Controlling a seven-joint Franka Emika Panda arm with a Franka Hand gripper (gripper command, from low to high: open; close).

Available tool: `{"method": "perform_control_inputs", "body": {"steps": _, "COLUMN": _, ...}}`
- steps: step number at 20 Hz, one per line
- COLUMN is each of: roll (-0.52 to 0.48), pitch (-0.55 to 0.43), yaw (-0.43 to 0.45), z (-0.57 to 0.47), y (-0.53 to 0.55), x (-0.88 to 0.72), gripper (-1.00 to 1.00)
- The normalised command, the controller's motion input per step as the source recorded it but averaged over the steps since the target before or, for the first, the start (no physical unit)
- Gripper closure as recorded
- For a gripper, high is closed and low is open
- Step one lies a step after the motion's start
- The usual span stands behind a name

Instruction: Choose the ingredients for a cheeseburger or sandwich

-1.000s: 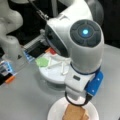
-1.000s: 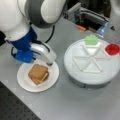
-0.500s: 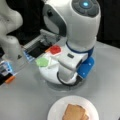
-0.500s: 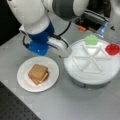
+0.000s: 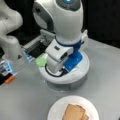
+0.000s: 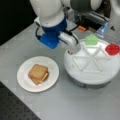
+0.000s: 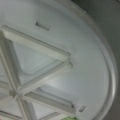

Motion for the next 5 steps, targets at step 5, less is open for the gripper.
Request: {"method": "perform_control_inputs", "body": {"steps": 5, "roll": -0.193, "pitch": -0.228, "yaw": 0.127, "z": -0.09, "y": 0.18, "x": -0.29, "gripper": -1.0}}
